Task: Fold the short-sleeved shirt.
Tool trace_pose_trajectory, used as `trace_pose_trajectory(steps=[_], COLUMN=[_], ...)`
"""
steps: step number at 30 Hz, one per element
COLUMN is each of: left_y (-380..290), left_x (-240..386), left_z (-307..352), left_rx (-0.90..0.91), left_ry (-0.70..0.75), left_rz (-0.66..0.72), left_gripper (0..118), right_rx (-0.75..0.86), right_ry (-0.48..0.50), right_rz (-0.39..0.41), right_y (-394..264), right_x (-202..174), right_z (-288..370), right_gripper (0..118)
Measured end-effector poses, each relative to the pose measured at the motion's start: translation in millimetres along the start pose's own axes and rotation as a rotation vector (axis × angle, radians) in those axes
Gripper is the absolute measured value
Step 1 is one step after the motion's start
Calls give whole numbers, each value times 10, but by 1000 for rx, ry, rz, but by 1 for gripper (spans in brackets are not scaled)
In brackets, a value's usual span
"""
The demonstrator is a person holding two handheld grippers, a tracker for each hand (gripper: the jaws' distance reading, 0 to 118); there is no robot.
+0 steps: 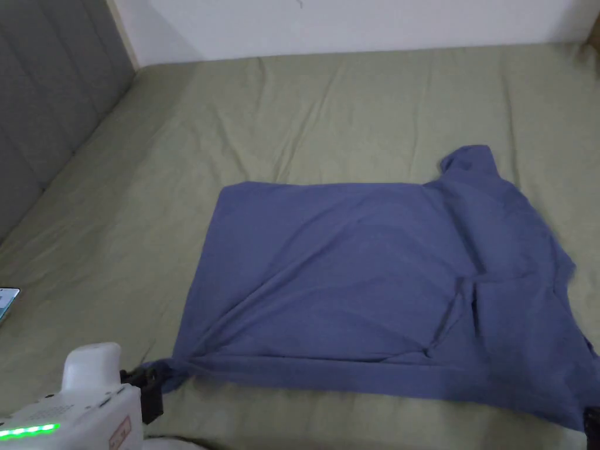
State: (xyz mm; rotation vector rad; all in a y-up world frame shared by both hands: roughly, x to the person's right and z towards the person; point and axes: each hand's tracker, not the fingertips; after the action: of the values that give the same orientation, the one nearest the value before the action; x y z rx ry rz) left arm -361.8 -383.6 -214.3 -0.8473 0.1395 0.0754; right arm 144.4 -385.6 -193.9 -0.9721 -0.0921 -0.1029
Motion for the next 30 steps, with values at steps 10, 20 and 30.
trace_pose_trajectory(steps=[10,20,30], left_y=[212,222,293], left_x=[-217,-77,36], left_z=[-607,-494,-418], left_rx=[-93,-116,-106], left_ry=[-74,-99,-74], left_rz=[115,45,-25], left_gripper=[46,5,5], right_rx=[-39,-40,-172], right_ry=[6,45,97], right_rz=[-33,-83,-112], right_y=[2,84,311], right_x=[49,222,423], right_z=[-83,-126,-606], right_gripper=[2,2,85])
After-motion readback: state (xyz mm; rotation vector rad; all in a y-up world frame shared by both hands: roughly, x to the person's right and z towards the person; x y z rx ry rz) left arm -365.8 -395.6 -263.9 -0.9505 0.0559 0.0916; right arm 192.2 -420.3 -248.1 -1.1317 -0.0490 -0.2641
